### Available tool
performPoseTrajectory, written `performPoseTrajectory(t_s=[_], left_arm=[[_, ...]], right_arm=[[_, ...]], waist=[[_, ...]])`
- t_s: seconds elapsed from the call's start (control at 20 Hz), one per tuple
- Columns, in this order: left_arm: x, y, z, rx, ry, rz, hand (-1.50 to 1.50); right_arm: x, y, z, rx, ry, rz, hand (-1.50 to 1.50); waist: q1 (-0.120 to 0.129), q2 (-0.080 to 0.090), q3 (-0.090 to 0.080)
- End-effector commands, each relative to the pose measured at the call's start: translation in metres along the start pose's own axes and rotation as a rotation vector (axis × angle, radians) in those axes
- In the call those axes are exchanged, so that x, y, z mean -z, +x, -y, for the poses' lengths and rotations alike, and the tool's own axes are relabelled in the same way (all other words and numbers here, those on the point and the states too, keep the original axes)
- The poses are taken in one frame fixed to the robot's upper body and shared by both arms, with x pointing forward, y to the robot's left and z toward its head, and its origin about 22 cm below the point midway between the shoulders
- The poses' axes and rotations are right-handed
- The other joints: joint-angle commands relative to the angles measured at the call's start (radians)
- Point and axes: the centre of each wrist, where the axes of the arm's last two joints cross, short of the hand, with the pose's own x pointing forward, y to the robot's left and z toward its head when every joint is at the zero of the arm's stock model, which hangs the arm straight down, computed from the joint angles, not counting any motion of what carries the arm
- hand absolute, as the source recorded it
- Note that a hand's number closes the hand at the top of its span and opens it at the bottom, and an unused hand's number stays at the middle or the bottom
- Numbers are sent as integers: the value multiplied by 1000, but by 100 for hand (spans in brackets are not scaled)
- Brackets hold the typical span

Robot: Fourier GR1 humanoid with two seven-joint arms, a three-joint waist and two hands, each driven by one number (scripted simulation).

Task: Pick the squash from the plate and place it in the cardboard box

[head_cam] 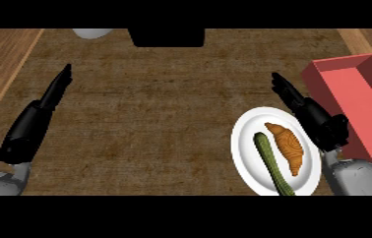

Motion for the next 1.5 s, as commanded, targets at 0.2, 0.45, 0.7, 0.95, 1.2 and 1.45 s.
performPoseTrajectory(t_s=[0.2,0.45,0.7,0.95,1.2,1.45], left_arm=[[11,14,6,-86,-47,92,0],[24,4,26,-171,-136,93,0],[22,3,29,-162,-154,95,0],[35,9,33,-166,-147,76,0],[25,3,23,-160,-147,84,0],[35,-6,17,-162,-135,73,0]], right_arm=[[-26,98,108,4,-70,406,-150],[-66,41,154,-219,-38,307,-150],[-62,25,145,-442,119,420,-150],[-65,44,142,-617,226,441,-150],[-64,75,122,-867,420,297,-150],[-69,109,79,-997,549,235,-150]], waist=[[-35,-5,0],[-18,6,1],[3,8,2],[-7,3,0],[-3,-4,-2],[-21,-2,-2]])
